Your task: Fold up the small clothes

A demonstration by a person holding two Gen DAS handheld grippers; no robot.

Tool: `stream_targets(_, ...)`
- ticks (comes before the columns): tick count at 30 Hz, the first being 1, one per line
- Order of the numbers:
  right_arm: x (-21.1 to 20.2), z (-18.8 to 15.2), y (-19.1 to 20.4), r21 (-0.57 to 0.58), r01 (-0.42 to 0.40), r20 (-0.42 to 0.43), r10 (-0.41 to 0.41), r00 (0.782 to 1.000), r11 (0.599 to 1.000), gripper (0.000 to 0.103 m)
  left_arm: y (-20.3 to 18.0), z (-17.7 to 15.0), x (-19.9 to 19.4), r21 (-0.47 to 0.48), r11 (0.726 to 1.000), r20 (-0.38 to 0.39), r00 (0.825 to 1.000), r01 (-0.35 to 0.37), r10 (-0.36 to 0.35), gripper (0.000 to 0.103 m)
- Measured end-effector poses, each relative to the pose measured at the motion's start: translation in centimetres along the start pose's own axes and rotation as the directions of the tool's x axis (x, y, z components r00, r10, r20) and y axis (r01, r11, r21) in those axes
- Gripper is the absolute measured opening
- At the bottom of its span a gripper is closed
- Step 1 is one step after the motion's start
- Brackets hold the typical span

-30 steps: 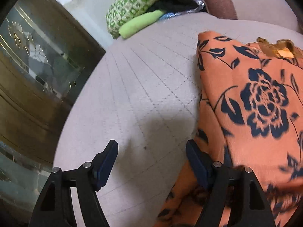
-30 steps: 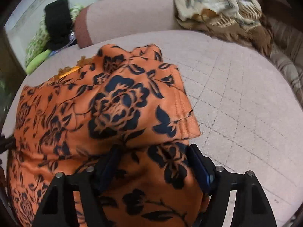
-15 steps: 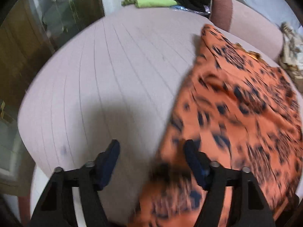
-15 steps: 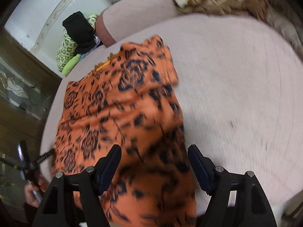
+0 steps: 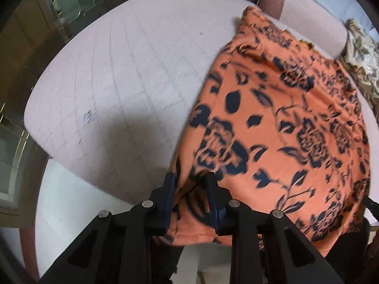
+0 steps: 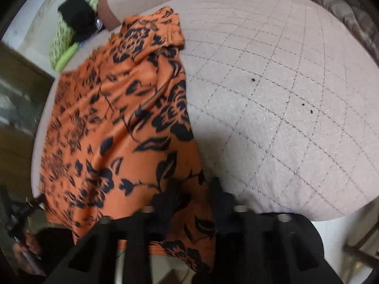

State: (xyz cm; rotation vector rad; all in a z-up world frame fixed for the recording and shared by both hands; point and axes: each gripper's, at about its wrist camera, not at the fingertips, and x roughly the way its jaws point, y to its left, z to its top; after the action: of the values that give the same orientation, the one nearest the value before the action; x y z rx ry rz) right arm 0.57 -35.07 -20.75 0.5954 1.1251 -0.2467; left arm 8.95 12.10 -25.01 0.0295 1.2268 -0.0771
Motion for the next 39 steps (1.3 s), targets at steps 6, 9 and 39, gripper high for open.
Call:
stream_targets(6, 0.0, -0.4, -0.4, -0.007, -0.026, -0.039, 0.026, 0.999, 1.000, 0.017, -0.4, -1.4, 0.1, 0.024, 1.000, -0.043, 0.999, -0.006, 0.007, 0.028)
stream_targets(9, 0.2, -0.7, 0.0, -0.030, -0.018, -0.074, 0.016, 0.997, 0.999, 0.034, 0.3, -1.0, 0.4, -0.009, 1.000, -0.056, 0.998, 0.006, -0.007, 0.037)
stream_targets(39, -7.3, 5.1, 1.0, 0.001, -0.302, 0.149, 0.298, 0.943, 0.953, 0.008, 4.7, 2.0, -1.7, -0.132, 0.967, -0.092, 0.969, 0.216, -0.229, 0.011)
